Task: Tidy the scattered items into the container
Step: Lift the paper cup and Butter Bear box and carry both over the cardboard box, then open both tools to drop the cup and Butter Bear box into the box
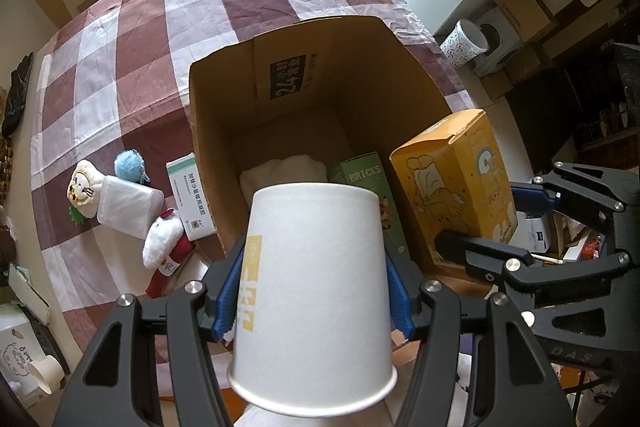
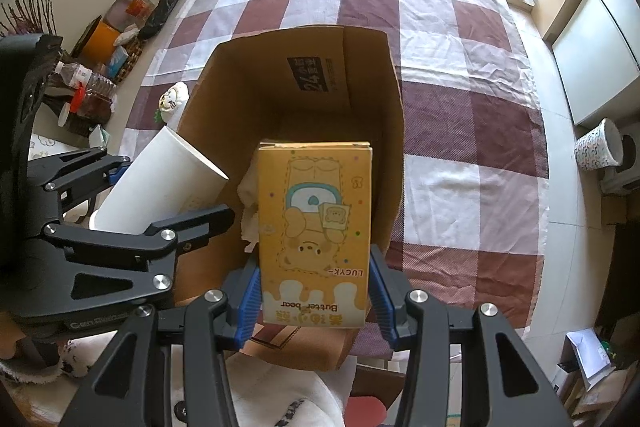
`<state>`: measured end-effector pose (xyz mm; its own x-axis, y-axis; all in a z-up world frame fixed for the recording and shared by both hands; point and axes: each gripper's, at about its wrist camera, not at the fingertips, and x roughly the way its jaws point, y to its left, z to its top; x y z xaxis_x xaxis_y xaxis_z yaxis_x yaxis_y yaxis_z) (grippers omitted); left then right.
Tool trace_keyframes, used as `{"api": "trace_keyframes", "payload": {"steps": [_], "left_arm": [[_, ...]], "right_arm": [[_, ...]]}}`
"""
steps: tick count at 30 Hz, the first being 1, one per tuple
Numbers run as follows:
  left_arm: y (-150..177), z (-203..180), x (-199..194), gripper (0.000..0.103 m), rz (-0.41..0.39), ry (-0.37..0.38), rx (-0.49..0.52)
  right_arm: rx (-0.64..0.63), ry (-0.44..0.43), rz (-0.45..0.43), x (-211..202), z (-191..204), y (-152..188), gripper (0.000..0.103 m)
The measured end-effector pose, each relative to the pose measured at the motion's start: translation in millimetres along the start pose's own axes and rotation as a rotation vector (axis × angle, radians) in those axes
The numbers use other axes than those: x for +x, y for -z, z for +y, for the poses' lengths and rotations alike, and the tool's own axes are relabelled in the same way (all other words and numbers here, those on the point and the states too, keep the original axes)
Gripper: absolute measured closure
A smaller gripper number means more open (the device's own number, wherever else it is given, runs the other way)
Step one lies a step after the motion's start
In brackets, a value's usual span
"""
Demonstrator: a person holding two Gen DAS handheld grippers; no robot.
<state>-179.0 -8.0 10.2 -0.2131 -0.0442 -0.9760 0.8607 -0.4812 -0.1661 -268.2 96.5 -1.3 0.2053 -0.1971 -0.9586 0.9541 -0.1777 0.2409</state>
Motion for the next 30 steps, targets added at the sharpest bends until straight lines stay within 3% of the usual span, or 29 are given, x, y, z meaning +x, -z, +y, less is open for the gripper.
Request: {"api": "trace_keyframes", "payload": {"steps": [15,20,30], "left_arm": [[2.7,5.3,5.2,0.041,0.027,0.021,-0.013],[2.9,11.3,7.3,0.028,0.041,0.045,-0.052],[1.6,9.8,-7.5,0.024,0.009,0.052,-0.048]], "right_arm": [[0.007,-0.001,0.026,9.5,1.0,0.4,0.054],[0.022,0.004,0.020,3.7,-1.8,0.4,0.053],[0.009,0.062,-0.017,-16.8,2.6,0.4,0.050]]}}
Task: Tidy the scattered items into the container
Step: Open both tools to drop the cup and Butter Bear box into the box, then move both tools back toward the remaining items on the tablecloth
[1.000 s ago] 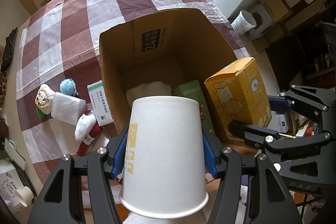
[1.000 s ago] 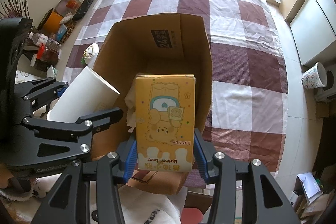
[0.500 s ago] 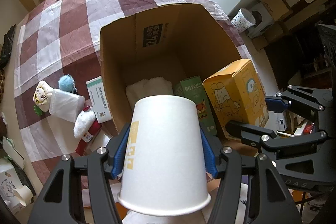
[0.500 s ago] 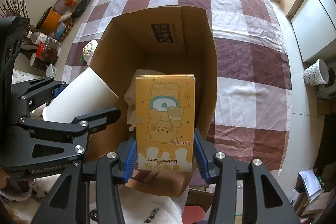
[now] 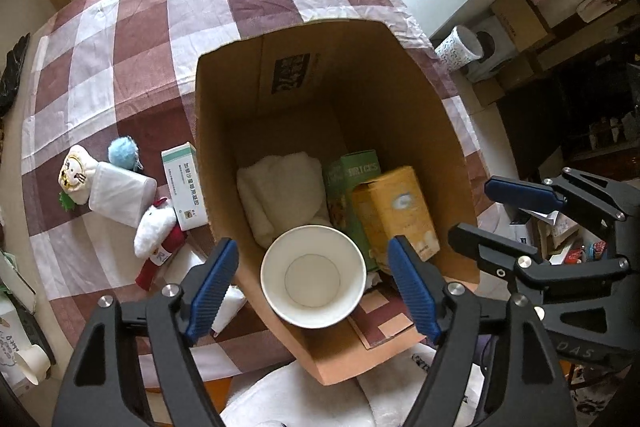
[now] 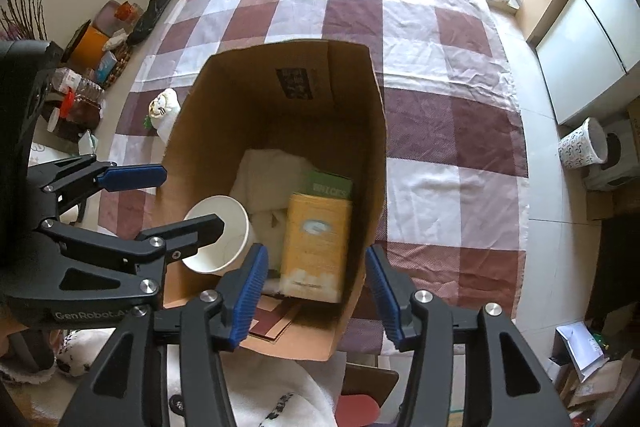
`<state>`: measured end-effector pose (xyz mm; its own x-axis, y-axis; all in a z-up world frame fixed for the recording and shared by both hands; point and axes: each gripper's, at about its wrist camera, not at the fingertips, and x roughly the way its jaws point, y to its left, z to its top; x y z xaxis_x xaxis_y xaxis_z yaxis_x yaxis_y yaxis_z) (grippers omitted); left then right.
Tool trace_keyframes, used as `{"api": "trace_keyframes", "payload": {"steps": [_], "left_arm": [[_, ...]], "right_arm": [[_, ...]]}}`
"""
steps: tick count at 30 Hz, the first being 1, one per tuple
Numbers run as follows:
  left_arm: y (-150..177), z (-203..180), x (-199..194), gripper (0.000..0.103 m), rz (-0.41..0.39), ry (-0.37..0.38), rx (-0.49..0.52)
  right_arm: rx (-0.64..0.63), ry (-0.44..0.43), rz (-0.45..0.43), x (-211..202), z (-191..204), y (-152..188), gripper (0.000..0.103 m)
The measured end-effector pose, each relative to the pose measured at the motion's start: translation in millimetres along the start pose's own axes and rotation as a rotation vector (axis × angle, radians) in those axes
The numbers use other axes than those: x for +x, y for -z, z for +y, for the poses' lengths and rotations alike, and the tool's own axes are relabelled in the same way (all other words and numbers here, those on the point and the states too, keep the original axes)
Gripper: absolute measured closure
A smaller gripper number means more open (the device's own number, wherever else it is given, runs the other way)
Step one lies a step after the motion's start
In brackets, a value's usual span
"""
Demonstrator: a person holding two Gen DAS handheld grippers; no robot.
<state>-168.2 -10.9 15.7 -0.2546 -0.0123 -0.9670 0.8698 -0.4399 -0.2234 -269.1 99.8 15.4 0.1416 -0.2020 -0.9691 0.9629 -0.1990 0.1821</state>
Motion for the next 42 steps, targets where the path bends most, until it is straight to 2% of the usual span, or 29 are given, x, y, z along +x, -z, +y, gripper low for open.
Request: {"api": "trace_keyframes", "payload": {"steps": [10,17,20,24,31,38,42], "left_arm": [[5.5,9.0,-18.1,0.023,-0.031,-0.031,0.006],[18.4,34.9,-34.5,0.022,-0.062,-0.037,-0.027],[25.6,58.7,-44.0,0.018,-0.087,-0.061,-0.063],[35.0,102.3,-54.7,0.018,-0.112,-0.108,-0.133],[51.3,179.1,-61.1,0.018,-0.117,-0.170,-0.259],[48.1,237.9,-43.4,0.018,-0.104,-0.192,-0.326],[34.6,267.5,-21.3,0.018,-0.091,-0.198,-0.351]], "right_arm": [[-0.006,0.001,-0.013,-8.0,14.9,-1.5,0.050],[-0.040,-0.016,-0.020,-11.7,43.5,-4.9,0.050],[-0.070,-0.029,-0.024,-11.7,62.8,-7.8,0.050],[-0.119,-0.062,-0.019,-7.5,92.2,-14.5,0.050],[-0.208,-0.126,0.006,6.5,147.4,-27.0,0.050],[-0.234,-0.232,0.014,34.2,190.9,-46.7,0.049],[-0.177,-0.261,0.042,64.9,209.4,-60.6,0.045]]}}
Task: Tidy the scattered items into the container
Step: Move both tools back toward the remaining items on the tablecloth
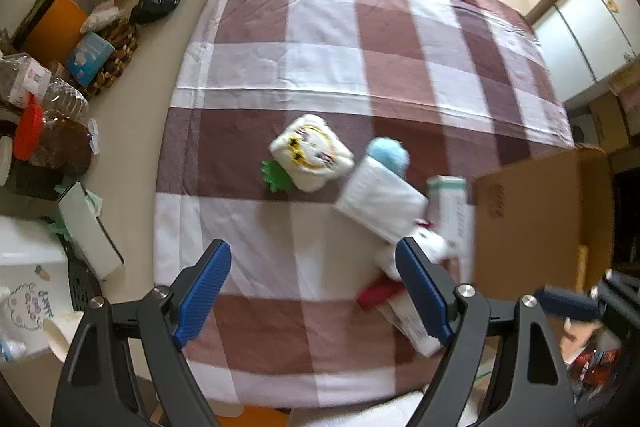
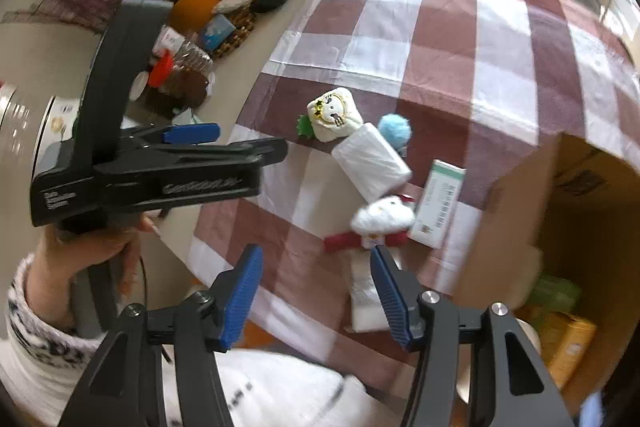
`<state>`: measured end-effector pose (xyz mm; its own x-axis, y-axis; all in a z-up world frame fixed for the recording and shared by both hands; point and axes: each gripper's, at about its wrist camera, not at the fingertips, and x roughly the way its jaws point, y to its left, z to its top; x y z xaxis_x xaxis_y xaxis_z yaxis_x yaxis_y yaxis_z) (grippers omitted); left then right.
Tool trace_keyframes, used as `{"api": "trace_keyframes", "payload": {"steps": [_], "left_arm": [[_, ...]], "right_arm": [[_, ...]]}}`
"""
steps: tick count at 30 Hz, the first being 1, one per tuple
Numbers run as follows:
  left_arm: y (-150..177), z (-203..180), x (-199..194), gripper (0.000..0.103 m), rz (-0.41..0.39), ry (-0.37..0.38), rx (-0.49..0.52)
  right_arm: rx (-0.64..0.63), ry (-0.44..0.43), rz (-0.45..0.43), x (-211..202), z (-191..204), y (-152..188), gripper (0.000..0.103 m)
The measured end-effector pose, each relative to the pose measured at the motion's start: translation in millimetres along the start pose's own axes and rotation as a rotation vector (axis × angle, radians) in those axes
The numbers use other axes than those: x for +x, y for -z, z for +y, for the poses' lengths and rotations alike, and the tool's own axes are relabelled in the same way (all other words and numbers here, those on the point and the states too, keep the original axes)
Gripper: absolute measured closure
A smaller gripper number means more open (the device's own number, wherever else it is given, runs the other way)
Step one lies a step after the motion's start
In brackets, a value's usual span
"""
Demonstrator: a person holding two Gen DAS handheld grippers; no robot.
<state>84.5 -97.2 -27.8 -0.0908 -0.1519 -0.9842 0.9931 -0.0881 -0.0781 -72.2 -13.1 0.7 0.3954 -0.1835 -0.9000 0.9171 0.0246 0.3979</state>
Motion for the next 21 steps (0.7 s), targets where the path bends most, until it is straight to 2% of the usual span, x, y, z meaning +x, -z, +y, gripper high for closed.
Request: {"api": "trace_keyframes", "payload": {"steps": [8,14,21], "left_arm": [[-34.9,15.6,61.8,0.018,0.022,-0.002,-0.006],[-53.1,7.9,94.9,0.018,0.015,-0.016,0.060],[-62.5,4.6,123.5,0.018,0.058,-0.001,0.090]], "right_arm": [[0.080,0.059,0.113,64.2,-3.6,-8.4,0.045],[0.078,0.104,0.103,87.6,-6.3,-12.6,0.045],[0.073,0.168,0.117,106.6,-14.4,-13.4,0.045]]}}
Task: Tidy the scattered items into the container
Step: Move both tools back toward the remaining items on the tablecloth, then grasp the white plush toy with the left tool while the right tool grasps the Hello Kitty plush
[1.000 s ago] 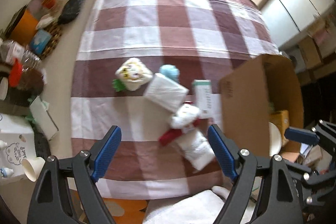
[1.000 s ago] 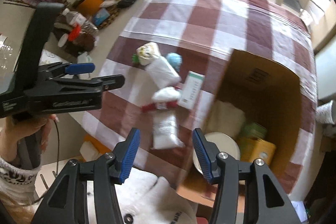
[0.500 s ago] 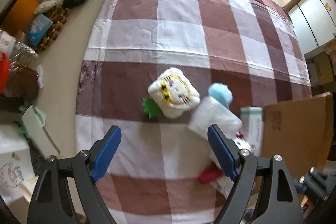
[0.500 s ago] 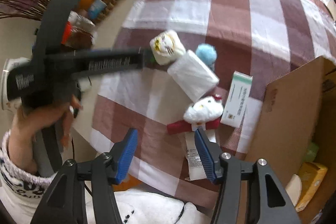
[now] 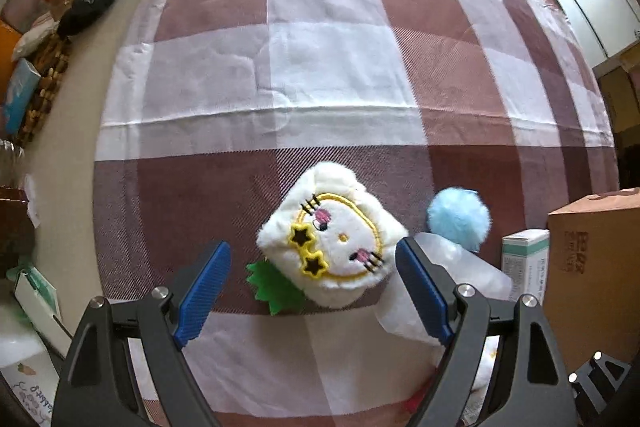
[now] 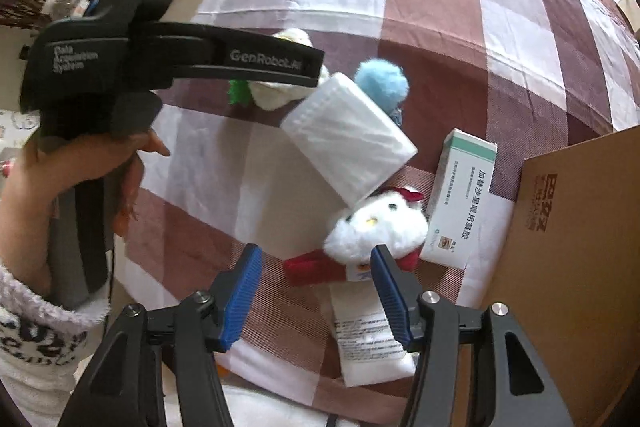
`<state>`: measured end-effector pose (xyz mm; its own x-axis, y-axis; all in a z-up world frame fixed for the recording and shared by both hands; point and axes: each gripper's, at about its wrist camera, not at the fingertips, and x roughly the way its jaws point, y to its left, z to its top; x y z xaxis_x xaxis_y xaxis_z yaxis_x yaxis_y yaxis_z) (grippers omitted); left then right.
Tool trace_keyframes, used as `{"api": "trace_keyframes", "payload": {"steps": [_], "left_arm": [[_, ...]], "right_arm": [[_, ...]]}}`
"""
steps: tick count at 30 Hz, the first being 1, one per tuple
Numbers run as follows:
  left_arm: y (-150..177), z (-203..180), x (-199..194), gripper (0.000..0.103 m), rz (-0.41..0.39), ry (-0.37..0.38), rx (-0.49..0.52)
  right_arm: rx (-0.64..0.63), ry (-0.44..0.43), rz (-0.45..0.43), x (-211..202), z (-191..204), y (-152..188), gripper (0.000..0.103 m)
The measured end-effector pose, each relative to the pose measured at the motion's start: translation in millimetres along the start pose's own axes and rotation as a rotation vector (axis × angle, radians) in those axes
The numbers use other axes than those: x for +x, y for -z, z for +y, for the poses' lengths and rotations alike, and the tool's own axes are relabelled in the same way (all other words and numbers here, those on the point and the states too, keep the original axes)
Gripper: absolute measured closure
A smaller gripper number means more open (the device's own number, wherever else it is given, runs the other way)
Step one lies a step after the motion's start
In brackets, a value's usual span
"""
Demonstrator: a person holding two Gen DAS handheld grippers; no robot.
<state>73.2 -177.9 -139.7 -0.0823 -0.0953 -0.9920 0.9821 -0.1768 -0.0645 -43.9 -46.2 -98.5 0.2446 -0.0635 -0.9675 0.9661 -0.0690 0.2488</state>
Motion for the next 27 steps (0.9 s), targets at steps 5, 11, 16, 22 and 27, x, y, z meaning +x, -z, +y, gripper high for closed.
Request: {"api": "trace_keyframes", "payload": {"steps": [5,11,16,22,27], "left_arm": [[-3.4,4.8,12.4,0.017,0.003,0.052,-0.052],[-2.7,1.3,23.4,0.015,-0.003,0.063,-0.078],[-3.6,-2.9,24.3,0.017,-0.022,0.044,-0.078],[3.2,6.5,20.0,0.043,-0.044,0.081,-0.111],[2.1,19.5,16.2,0.050,-0.041,0.088,-0.135]], "right_arm": [[-0.022,0.024,0.018,14.4,1.7,-3.4,0.045],[-0.054,0.086,0.014,22.3,7.8,-7.8,0.045],[-0.102,0.147,0.026,30.2,13.5,-10.7,0.045],[-0.107,0.185,0.030,37.5,12.1,-11.0,0.045],[-0.140,0.211,0.004,40.2,14.9,-9.8,0.045]]}}
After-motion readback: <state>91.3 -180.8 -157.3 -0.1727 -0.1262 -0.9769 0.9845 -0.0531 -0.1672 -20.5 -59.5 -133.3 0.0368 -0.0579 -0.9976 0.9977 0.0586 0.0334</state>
